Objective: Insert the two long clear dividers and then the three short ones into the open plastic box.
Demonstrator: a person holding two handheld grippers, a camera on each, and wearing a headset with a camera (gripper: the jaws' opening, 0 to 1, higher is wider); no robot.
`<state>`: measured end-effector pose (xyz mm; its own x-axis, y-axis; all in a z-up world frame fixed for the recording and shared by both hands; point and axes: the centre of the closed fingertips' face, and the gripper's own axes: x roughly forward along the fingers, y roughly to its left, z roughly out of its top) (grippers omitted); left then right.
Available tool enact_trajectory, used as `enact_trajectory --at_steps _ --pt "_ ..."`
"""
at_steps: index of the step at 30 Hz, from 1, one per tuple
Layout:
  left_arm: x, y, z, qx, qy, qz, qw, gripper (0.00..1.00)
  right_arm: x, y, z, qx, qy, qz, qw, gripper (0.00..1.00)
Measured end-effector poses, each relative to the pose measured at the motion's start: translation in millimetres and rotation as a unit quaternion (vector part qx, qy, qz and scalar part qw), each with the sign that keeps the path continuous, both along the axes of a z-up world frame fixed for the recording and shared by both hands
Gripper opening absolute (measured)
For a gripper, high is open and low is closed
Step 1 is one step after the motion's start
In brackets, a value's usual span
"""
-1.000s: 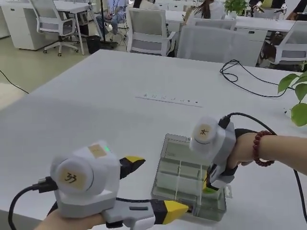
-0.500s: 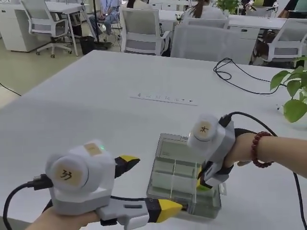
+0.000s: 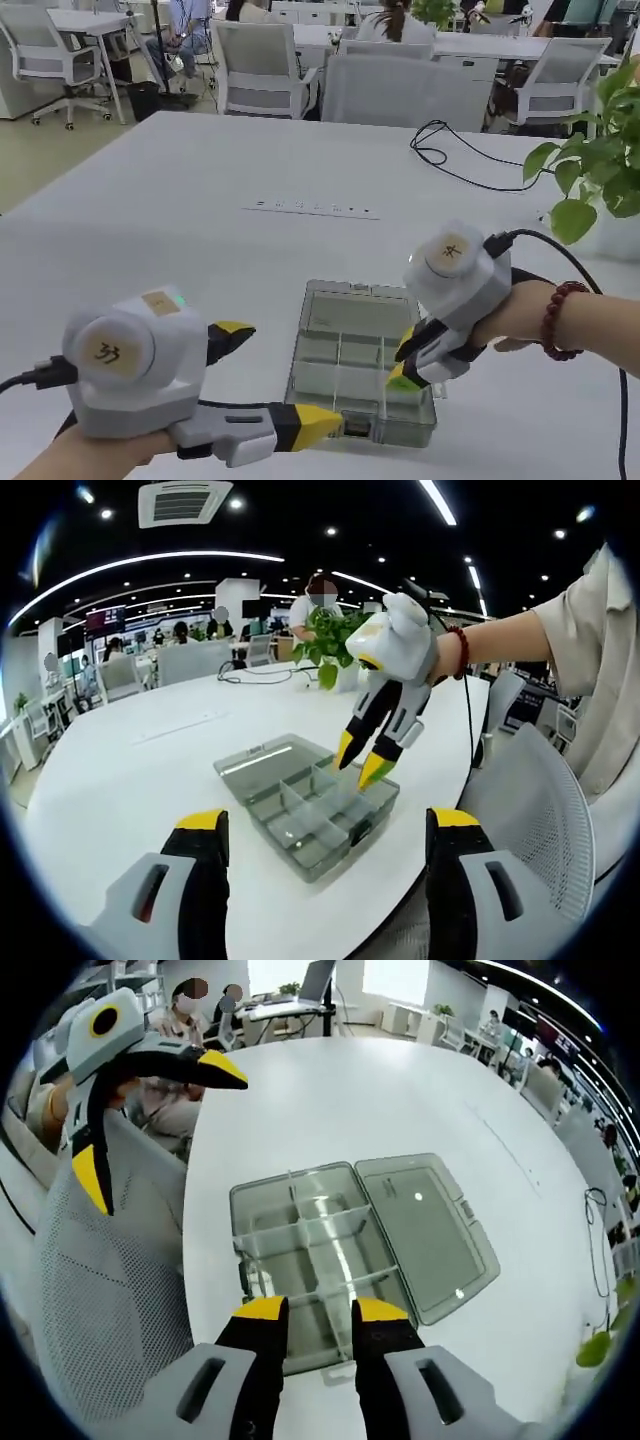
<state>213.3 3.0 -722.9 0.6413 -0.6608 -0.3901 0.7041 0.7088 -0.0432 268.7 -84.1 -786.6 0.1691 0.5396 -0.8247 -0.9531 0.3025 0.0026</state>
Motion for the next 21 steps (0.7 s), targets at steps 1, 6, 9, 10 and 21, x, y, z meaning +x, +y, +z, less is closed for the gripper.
enact_trajectory --at_steps 1,6,9,10,21 --pt "0.9 -0.5 -0.2 0.003 0.001 -0.002 1.0000 0.82 -1.2 -0.4 3.7 0.011 -0.003 -0.007 0.9999 0.30" --pt "3.7 -2.4 0.2 0.013 0.005 -0.010 0.9998 0.83 -5.7 -8.4 16.1 0.041 -0.022 -0.032 0.9984 0.37" --pt "4.3 -3.6 1.5 0.014 0.005 -0.012 0.9998 0.84 -6.8 -14.7 21.7 0.058 -0.043 -0.047 0.9963 0.41" --pt "5.0 -3.5 0.8 0.015 0.006 -0.011 0.9998 0.84 -9.1 -18.6 21.9 0.058 -0.044 -0.052 0.9960 0.43" --pt "9.5 -1.2 -5.1 0.012 0.021 0.006 0.9997 0.91 -19.4 -31.5 22.5 0.081 -0.064 -0.095 0.9901 0.68"
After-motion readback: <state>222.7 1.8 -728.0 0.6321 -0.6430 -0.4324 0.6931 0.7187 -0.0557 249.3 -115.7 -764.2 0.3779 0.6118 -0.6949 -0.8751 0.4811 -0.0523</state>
